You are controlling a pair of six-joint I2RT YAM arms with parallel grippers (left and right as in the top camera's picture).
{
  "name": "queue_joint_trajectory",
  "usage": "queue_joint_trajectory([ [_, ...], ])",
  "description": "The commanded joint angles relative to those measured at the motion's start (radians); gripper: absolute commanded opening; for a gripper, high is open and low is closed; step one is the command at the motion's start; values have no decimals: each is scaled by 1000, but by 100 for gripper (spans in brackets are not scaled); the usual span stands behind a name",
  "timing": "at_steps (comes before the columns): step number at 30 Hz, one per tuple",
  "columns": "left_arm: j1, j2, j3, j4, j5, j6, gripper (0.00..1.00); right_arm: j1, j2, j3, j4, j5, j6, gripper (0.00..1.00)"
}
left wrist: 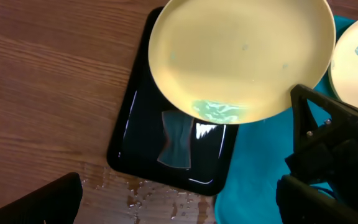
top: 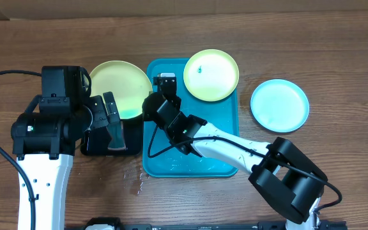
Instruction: Clean dirty plates on tray and stack at the side
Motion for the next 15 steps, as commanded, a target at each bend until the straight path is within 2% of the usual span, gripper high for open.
queue_joint_trajectory([
  [1, 3, 3, 13, 0, -9, -16, 100, 4, -3, 30, 47, 82, -132, 4],
  [10, 3, 3, 13, 0, -9, -16, 100, 43, -3, 131, 55, 286, -544, 4],
  [15, 3, 3, 13, 0, -9, -16, 100, 62, -3, 196, 90, 337, -743, 4],
])
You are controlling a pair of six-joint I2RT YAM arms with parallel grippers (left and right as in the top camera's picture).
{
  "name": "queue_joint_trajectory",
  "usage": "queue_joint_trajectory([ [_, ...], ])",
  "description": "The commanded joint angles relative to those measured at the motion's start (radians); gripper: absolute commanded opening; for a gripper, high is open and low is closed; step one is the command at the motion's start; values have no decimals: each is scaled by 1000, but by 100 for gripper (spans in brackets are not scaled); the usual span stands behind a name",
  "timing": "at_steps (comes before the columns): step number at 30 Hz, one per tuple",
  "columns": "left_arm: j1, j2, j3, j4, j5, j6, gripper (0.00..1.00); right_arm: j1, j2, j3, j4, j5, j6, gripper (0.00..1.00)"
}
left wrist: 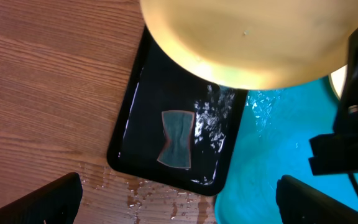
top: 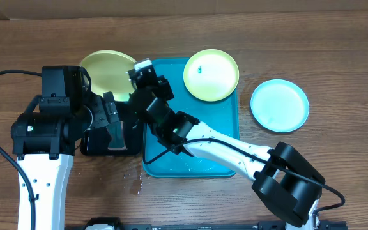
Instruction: Clean dirty plates on tray and stack at the side
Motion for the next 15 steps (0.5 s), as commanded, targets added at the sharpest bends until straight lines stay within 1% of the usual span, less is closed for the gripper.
queue_joint_trajectory([
  [1, 3, 3, 13, 1, -9, -16, 100, 17, -4, 56, 68, 92, -236, 4],
  [7, 3, 3, 13, 1, -9, -16, 100, 43, -4, 56, 244, 195, -464, 4],
  [10, 3, 3, 13, 1, -9, -16, 100, 57, -4, 56, 317, 216, -552, 4],
  [11, 3, 3, 13, 1, -9, -16, 100, 66, -4, 56, 365, 235, -587, 4],
  [15, 3, 3, 13, 1, -9, -16, 100, 77, -4, 56, 446, 246, -615, 4],
])
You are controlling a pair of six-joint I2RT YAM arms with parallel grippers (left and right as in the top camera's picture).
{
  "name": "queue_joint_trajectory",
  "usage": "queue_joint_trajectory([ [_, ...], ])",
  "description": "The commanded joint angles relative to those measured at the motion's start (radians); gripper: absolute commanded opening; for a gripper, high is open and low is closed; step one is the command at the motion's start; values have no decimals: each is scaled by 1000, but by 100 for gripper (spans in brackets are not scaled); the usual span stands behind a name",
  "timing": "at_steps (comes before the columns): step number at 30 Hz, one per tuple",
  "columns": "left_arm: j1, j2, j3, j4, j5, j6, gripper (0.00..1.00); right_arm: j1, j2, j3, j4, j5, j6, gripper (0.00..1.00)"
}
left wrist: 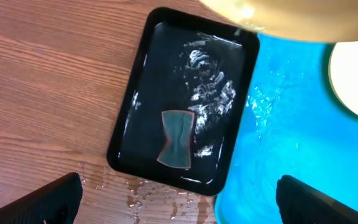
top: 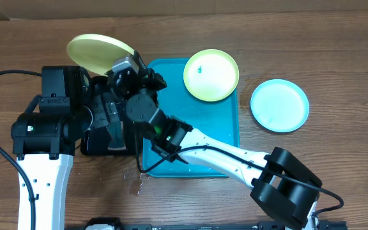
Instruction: Clean dirty plates on tray and stack at the side
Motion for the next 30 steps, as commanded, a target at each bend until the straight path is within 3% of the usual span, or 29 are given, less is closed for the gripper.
queue_joint_trajectory([
  [1, 3, 3, 13, 1, -9, -17, 100, 16, -5, 32, 60, 42, -84, 4],
  [30, 3, 3, 13, 1, -9, -17, 100, 25, -6, 32, 102, 72, -84, 4],
])
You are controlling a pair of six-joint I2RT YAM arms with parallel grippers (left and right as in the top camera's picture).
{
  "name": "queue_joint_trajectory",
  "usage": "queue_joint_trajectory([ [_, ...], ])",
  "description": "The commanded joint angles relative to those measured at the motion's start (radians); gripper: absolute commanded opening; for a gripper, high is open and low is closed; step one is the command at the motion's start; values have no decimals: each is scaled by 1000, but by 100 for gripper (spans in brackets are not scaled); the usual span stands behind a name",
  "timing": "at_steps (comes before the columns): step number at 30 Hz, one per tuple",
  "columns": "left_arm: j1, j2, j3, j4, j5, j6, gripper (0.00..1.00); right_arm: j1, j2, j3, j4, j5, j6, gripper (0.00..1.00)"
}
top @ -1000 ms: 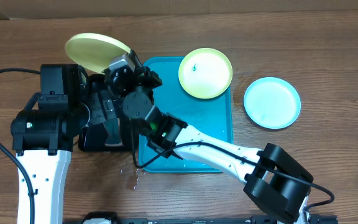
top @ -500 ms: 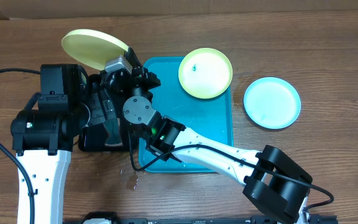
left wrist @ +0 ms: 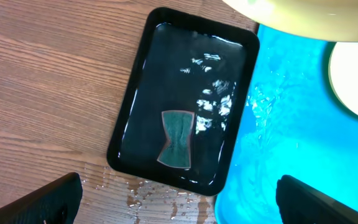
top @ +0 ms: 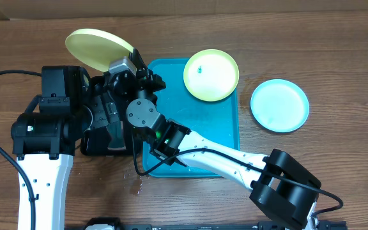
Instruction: Clean dirty plates on tray and stack at the side
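My right gripper (top: 128, 63) is shut on the rim of a yellow plate (top: 96, 48), holding it tilted and raised over the back of the black water tray (left wrist: 135, 106). That plate's edge (left wrist: 303, 14) shows at the top of the left wrist view. A green sponge (left wrist: 177, 138) lies in the black tray's water. A second yellow plate (top: 211, 75) with a small blue stain rests on the back of the teal tray (top: 197, 134). My left gripper (left wrist: 179, 204) hangs open above the black tray's near edge, holding nothing.
A light blue plate (top: 280, 105) lies on the table right of the teal tray. Water drops (left wrist: 142, 196) wet the wood in front of the black tray. The right arm (top: 235, 160) stretches across the teal tray from the front right.
The held plate has barely shifted, a little up and left. The ripples in the black tray's water have grown smaller. My left gripper has not moved.
My right gripper first held the yellow plate low over the black tray. Half a second later the plate was higher and farther back, with splashes in the water. Then it stood tilted up behind the tray, where it stays now.
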Motion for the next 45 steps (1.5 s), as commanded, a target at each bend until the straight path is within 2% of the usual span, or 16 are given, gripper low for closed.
queue_joint_trajectory([
  [1, 3, 3, 13, 1, -9, -17, 100, 8, -6, 30, 12, 18, 0, 4],
  [32, 3, 3, 13, 1, -9, -17, 100, 10, -6, 30, -13, 42, 20, 4],
  [37, 3, 3, 13, 1, -9, -17, 100, 10, -6, 30, -109, 97, 200, 4],
  [45, 3, 3, 13, 1, -9, -17, 100, -16, -6, 30, -459, 64, 676, 4],
])
